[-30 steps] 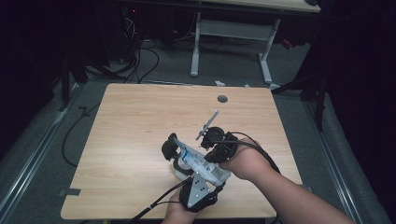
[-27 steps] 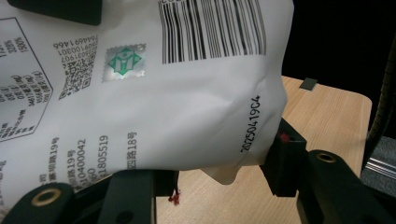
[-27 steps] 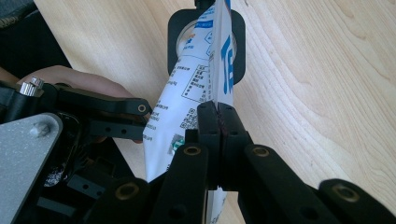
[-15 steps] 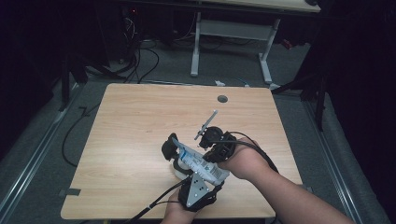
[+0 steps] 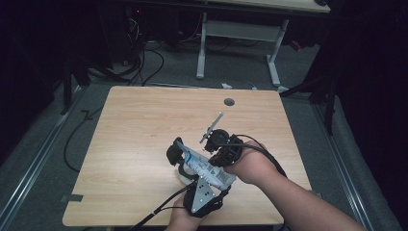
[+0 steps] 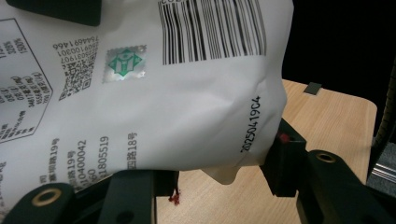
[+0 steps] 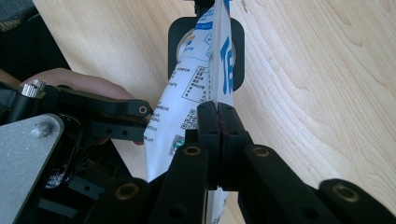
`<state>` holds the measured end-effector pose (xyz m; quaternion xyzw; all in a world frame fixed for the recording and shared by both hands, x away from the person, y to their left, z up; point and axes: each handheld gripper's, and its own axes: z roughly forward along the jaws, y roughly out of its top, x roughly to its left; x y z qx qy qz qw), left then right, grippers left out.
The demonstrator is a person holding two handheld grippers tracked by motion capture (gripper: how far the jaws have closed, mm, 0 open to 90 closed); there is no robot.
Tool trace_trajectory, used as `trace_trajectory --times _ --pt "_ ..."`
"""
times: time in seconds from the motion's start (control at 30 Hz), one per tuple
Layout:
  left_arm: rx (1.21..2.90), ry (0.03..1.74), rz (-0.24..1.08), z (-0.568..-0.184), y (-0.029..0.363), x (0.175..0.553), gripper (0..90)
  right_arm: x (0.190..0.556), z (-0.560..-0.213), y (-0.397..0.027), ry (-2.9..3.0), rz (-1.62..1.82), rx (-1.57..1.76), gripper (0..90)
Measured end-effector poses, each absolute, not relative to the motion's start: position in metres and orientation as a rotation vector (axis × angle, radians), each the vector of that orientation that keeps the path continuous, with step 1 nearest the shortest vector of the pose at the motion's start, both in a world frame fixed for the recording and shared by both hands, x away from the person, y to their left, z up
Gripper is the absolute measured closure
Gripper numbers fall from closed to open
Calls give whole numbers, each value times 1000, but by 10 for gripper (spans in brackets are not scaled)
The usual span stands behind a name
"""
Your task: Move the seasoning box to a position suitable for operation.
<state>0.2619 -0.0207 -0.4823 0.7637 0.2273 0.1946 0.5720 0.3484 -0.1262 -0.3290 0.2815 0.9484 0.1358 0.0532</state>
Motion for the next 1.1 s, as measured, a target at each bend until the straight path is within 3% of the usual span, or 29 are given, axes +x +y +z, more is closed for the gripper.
trace_trajectory --times 1.1 --pt "1786 538 455 -483 -21 263 551 351 -330 -123 2895 396 840 900"
